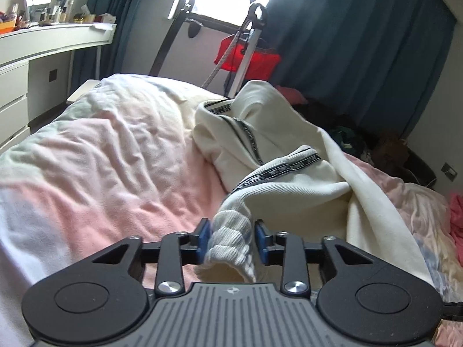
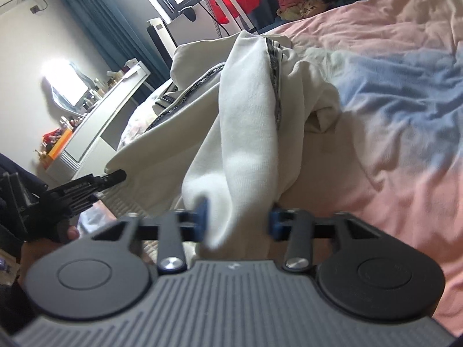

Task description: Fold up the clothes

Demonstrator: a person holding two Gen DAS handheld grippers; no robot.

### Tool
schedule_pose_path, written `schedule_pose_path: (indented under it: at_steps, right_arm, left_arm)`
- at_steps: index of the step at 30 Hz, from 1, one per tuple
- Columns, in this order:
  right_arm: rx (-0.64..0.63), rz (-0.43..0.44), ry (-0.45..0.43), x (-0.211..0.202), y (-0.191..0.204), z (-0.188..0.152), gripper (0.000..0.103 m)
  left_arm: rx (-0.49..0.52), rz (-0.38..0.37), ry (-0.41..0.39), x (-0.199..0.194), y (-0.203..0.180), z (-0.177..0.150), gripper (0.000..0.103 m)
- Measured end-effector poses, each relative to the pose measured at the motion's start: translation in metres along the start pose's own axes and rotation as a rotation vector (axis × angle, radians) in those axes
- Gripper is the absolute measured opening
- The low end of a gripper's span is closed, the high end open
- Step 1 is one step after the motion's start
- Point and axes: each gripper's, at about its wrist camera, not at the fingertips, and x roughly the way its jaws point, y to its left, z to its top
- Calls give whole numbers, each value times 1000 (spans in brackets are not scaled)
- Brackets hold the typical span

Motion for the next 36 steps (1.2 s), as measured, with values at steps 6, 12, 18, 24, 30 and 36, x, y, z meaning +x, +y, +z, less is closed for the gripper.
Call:
schedule_pose_path:
  at_steps: [6, 12, 18, 24, 30, 36]
  right_arm:
    - [15, -17, -92, -26, -5, 4, 14]
    - [149, -186, -218, -58, -37, 9, 13]
    - [321, -328, -131, -50, -82, 1, 13]
    - [397, -212, -157, -57, -85, 3, 15]
    - [409, -184, -104, -49, -82, 1, 83]
    - [416, -199, 9, -21, -92, -7, 82]
  left_arm:
    - [48, -52, -7, -4, -9, -2, 53]
    - [85, -136, -44, -11, -16, -4, 68]
    - [-1, -173, 66, 9, -11, -14, 70]
    - [-79, -182, 153, 24, 3, -19, 70]
    - [-111, -221, 205, 30, 6, -25, 68]
    - [-60, -186, 238, 42, -8, -38, 52]
